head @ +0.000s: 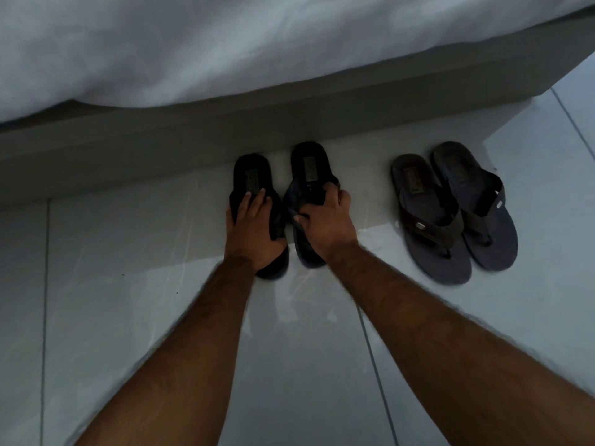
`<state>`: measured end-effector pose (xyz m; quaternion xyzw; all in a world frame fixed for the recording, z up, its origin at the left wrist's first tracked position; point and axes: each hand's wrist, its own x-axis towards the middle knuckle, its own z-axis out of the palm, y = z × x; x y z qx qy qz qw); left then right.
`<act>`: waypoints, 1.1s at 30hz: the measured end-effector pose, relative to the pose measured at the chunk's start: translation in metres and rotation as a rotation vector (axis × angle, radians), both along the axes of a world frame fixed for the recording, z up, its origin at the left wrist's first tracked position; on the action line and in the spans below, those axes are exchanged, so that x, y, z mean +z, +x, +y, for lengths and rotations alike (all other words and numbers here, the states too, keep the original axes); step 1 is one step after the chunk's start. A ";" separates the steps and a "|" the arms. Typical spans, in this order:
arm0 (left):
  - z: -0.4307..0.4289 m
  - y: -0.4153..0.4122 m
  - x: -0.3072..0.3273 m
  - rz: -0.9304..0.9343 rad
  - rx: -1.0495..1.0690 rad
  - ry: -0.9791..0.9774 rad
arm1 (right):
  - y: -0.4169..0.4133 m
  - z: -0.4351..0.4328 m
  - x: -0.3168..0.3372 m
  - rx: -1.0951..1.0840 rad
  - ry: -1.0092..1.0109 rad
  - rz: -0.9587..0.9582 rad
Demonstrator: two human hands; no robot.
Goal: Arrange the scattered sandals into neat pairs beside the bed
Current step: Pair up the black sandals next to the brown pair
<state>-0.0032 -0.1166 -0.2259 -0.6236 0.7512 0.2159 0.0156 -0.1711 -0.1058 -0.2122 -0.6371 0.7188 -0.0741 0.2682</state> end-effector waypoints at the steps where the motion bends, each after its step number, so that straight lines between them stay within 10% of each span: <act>1: 0.000 0.000 -0.001 0.004 -0.002 -0.005 | -0.002 0.000 -0.001 0.007 0.017 -0.001; 33: 0.090 -0.030 0.019 0.060 -0.014 -0.096 | -0.037 0.074 0.025 0.152 -0.077 0.093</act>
